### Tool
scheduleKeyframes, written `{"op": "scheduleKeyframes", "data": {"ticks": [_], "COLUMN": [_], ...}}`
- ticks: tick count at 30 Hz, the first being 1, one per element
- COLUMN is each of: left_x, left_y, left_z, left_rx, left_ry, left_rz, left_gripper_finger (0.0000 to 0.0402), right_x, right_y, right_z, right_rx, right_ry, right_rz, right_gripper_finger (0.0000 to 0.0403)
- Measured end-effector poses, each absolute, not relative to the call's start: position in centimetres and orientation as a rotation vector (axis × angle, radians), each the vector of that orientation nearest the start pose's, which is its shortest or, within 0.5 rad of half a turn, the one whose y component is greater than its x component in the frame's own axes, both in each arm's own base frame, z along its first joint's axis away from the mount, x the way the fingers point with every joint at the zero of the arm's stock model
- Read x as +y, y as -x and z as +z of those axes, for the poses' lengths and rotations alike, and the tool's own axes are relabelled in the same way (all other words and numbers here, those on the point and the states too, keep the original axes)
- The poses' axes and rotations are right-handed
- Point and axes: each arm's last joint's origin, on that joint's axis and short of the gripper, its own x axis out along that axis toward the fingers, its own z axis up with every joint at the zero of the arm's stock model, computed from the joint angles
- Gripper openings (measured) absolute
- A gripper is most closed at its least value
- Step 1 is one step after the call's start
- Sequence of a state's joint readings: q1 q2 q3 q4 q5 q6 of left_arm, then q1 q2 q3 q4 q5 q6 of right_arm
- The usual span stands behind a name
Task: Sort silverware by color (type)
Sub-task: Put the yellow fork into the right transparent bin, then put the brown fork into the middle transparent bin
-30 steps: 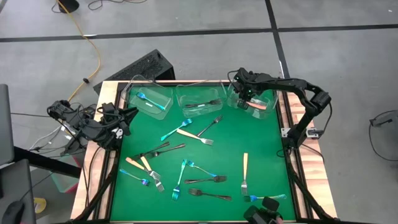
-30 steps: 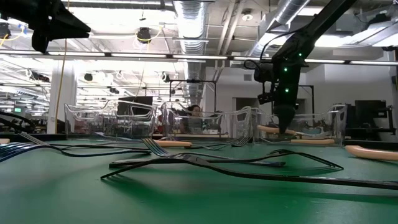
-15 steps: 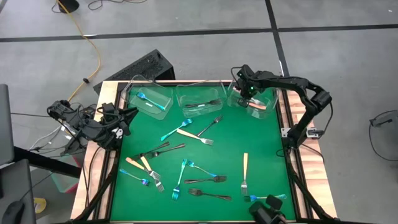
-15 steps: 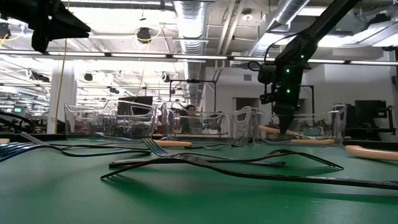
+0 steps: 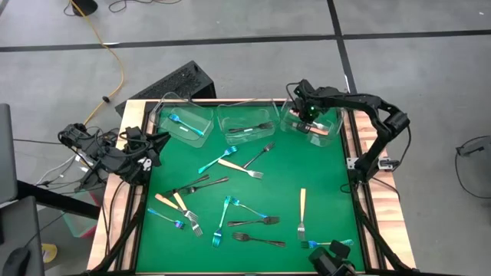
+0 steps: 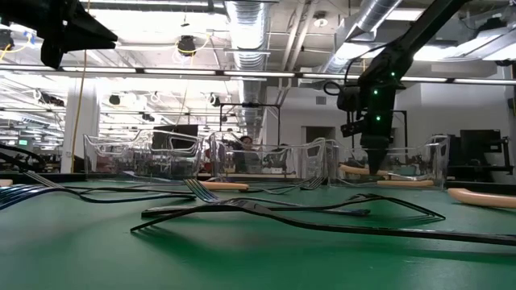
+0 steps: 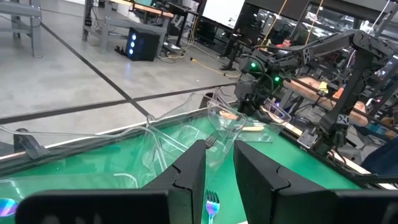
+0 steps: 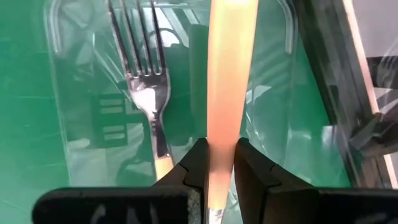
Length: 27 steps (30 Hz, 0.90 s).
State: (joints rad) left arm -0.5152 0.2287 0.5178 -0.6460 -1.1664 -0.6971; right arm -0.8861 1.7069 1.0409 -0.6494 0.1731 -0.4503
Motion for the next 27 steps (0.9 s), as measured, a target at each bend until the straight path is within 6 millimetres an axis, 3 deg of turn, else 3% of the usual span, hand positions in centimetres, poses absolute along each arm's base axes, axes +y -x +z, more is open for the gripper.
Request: {"op": "scheduleKeyframes", "data": {"ticks": [11,20,27], "left_x": [-0.4,-0.4,-0.3], "left_y": [-6.1,-6.1,-6.0], "left_z": [26.3,26.3,26.2], "left_rx": [0.003,0.004,0.011], "left_ry": [0.396,0.395,0.386], "left_rz": [0.701,0.701,0.703], "left_gripper_finger": [0.0069,0.0069,0.0069], "right_x": [-24.5,-24.6,-24.5], "right_y": [-19.6,-19.4,-19.3], "right_z": [15.0,14.7,14.6], "right_rx": [1.468,1.458,1.461], "right_ry": [-0.171,-0.21,-0.238], "right_rz": [-0.516,-0.494,-0.506], "right_gripper_finger": [0.0072,0.0073,0.0136]}}
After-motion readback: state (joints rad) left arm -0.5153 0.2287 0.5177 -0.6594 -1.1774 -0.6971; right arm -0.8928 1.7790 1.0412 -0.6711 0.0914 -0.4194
